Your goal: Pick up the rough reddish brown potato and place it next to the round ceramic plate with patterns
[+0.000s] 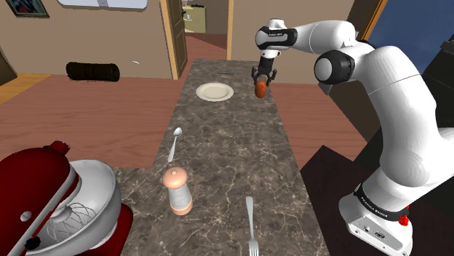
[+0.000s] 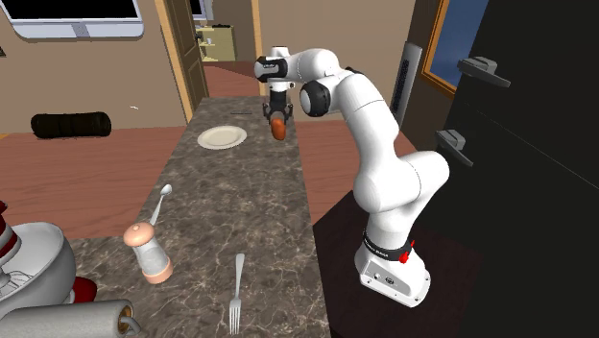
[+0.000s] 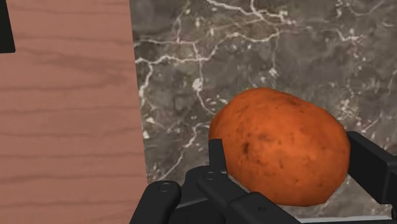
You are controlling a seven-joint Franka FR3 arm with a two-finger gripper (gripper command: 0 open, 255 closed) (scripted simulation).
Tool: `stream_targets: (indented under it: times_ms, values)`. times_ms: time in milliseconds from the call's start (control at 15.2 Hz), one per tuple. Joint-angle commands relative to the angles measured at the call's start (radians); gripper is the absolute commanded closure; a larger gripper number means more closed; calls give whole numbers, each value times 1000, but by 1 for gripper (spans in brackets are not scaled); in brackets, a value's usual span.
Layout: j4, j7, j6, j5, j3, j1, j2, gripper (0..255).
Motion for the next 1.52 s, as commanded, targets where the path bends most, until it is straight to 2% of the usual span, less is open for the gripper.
stream_targets:
  times_ms: [0,198,726,792,1122,1386,1452]
  values:
    - [-29,-3,25,0,0,1,15,255]
    - [-44,-6,55,2,1,2,30,255]
    - [-44,-7,55,2,1,2,30,255]
    - [-41,-7,53,2,1,1,31,0]
    - [-44,-7,55,2,1,2,30,0]
    - [94,3,-77,-2,0,-11,36,0]
    - [94,3,-77,-3,0,-11,36,0]
